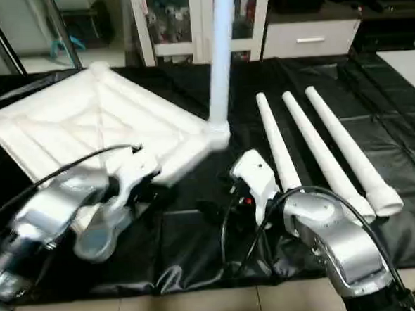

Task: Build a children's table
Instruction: Rotate table base

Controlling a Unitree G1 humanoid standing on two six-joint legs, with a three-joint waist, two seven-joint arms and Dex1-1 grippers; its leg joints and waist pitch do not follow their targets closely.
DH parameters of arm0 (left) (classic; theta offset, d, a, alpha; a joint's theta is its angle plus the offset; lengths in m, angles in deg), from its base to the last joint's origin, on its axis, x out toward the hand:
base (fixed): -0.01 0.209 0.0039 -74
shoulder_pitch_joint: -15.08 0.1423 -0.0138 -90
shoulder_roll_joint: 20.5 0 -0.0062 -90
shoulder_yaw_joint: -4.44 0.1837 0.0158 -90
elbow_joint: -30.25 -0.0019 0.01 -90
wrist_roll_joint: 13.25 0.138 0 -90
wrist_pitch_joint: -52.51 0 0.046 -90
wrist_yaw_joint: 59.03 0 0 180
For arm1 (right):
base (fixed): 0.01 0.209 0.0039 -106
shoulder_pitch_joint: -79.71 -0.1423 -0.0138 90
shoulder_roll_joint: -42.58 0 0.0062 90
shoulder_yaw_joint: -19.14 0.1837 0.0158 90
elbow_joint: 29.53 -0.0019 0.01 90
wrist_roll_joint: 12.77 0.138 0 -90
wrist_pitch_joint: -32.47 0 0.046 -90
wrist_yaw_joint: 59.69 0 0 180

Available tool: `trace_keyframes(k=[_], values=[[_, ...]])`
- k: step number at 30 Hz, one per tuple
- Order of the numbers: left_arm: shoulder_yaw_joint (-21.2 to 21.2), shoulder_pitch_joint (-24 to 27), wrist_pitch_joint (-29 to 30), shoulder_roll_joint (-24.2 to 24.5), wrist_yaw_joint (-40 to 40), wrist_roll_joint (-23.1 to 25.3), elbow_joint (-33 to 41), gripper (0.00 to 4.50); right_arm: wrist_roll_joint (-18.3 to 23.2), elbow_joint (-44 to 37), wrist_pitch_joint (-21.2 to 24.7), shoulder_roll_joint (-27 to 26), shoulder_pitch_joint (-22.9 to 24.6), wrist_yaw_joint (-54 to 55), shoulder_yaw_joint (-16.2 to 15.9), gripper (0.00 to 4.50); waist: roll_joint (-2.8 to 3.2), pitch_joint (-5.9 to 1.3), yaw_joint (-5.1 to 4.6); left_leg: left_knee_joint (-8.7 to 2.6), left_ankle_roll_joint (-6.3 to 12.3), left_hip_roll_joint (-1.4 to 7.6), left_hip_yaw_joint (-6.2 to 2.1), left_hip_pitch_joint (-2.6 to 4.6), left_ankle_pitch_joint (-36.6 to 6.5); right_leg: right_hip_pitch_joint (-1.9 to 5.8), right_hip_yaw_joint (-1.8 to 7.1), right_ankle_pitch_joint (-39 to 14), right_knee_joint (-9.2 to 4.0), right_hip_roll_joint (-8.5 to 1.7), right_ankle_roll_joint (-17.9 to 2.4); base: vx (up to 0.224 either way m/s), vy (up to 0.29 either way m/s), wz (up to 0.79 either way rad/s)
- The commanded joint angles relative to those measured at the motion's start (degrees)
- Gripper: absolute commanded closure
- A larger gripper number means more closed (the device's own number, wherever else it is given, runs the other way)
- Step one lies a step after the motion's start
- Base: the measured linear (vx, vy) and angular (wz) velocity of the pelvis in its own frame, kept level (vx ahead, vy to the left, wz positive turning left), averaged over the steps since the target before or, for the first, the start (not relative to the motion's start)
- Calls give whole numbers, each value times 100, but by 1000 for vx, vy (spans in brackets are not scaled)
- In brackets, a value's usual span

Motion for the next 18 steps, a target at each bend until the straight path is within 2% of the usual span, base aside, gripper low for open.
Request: trace_keyframes(k=[1, 3, 4, 5, 7, 8, 9, 10, 11, 14, 15, 16, 17, 18], values=[[-330, -309, -325, -229, -774, 284, -589, 348, -12, -82, 96, 51, -2, -8, -27, 66, -71, -348, -1, -401, -42, 168, -127, 76, -1388, 240, 217, -1498, -492, -307, -855, 0, 0, 0], [-408, -448, -448, -384, -1087, 348, -844, 348, -33, -73, 95, 52, -1, -2, -21, 66, -79, -376, 9, -367, -10, 169, -124, 100, -1373, 231, 217, -1420, -497, -307, -866, 0, 0, 0], [-437, -563, -661, -489, -1395, 425, -1071, 348, -55, -62, 85, 50, 2, 11, -20, 66, -77, -383, 20, -374, -4, 179, -140, 90, -1315, 250, 215, -1344, -476, -325, -881, 0, 0, 0], [-478, -753, -1013, -650, -1993, 542, -1450, 348, -76, -47, 74, 50, 7, 27, -23, 66, -96, -391, 12, -347, 71, 158, -128, 76, -1218, 251, 209, -1144, -474, -299, -899, 0, 0, 0], [-475, -818, -1227, -695, -2249, 603, -1570, 348, -88, -45, 68, 48, 7, 37, -32, 66, -107, -400, 32, -338, 140, 161, -130, 67, -1102, 269, 209, -1040, -458, -319, -932, 0, 0, 0], [-531, -983, -1659, -825, -2863, 685, -1812, 348, -104, -47, 64, 44, 2, 68, -57, 66, -99, -404, 39, -319, 173, 148, -131, 51, -1069, 266, 205, -985, -462, -297, -925, 0, 0, 0], [-692, -1044, -1777, -928, -3060, 596, -1839, 348, -106, -57, 69, 40, -2, 83, -69, 66, -103, -425, 51, -308, 227, 164, -130, 56, -897, 283, 204, -639, -422, -304, -1014, 0, 0, 0], [-782, -1066, -1824, -978, -3123, 543, -1833, 348, -104, -64, 73, 39, -5, 89, -73, 66, -103, -425, 51, -308, 227, 164, -130, 56, -897, 283, 204, -639, -422, -304, -1014, 0, 0, 0], [-1111, -960, -1663, -996, -2838, 233, -1388, 348, -63, -118, 100, 24, -12, 96, -60, 66, -101, -434, 68, -295, 304, 173, -125, 54, -734, 288, 195, -355, -384, -317, -1181, 0, 0, 0], [-1387, -755, -1309, -875, -2254, -58, -795, 348, 2, -173, 141, 16, -14, 82, -21, 66, -106, -436, 75, -295, 380, 191, -121, 49, -614, 298, 191, -221, -340, -342, -1344, 0, 0, 0], [-1476, -394, -646, -465, -1515, -312, -27, 348, 32, -229, 165, 56, 23, 29, -28, 66, -104, -413, 60, -298, 385, 190, -107, 66, -751, 273, 191, -481, -370, -337, -1324, 0, 0, 0], [-1476, -394, -646, -465, -1515, -312, -27, 348, 32, -229, 165, 56, 23, 29, -28, 66, -104, -413, 60, -298, 385, 190, -107, 66, -751, 273, 191, -481, -370, -337, -1324, 0, 0, 0], [-1519, 96, 19, 174, -782, -631, 835, 348, 53, -277, 170, 108, 78, -38, -47, 66, -70, -400, 36, -331, 300, 217, -124, 80, -818, 259, 195, -728, -344, -359, -1298, 0, 0, 0], [-1519, 96, 19, 174, -782, -631, 835, 348, 53, -277, 170, 108, 78, -38, -47, 66, -54, -360, -32, -360, 239, 197, -101, 75, -1027, 217, 193, -1052, -398, -294, -1212, 0, 0, 0]])
